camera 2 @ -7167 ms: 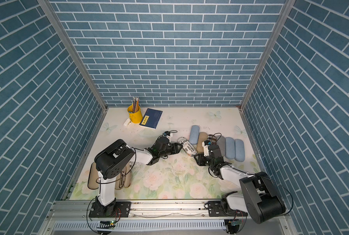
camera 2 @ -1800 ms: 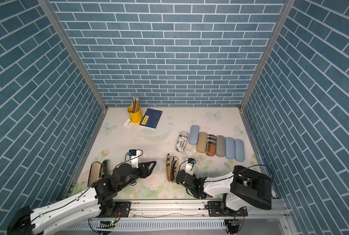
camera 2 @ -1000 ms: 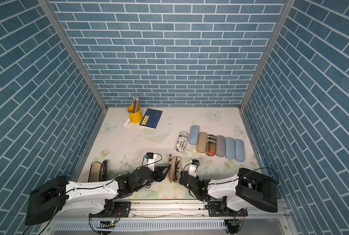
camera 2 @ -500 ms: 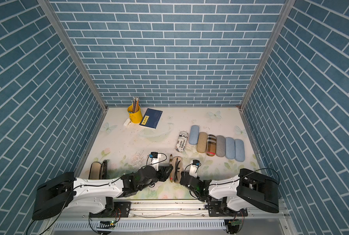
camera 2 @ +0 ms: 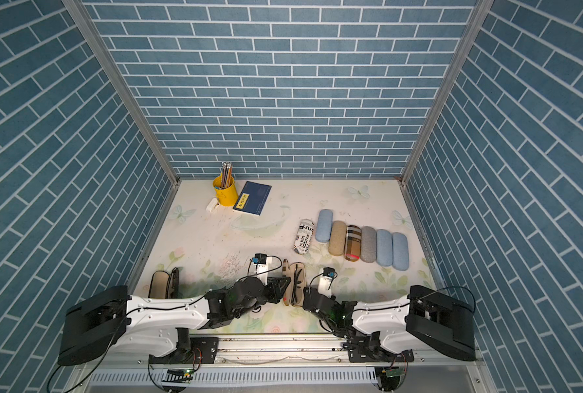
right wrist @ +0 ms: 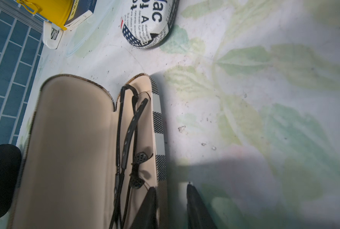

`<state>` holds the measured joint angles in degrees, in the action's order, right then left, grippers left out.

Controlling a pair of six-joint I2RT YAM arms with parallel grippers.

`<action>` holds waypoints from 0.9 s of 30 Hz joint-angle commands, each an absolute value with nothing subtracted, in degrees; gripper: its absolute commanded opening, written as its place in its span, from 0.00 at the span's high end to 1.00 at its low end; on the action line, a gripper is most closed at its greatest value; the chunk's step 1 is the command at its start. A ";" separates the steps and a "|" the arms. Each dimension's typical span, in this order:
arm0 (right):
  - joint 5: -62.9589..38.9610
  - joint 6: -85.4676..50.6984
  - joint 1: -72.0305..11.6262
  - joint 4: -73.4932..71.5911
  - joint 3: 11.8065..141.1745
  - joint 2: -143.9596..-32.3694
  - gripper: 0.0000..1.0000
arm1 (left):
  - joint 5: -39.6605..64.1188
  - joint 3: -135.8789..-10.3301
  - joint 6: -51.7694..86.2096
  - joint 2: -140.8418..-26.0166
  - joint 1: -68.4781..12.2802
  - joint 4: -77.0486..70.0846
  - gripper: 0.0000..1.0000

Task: Close the glasses case
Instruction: Move the glasses case to the center of the board.

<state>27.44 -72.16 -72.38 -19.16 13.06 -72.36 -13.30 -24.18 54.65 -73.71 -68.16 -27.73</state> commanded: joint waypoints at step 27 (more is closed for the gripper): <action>28.36 -69.61 -72.67 -18.46 10.90 -71.57 0.93 | -13.62 -27.75 53.79 -77.40 -69.45 -27.07 0.71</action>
<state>27.75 -71.48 -72.38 -18.46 11.75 -71.31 -13.47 -26.17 54.59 -75.81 -69.04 -27.31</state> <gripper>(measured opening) 0.076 0.287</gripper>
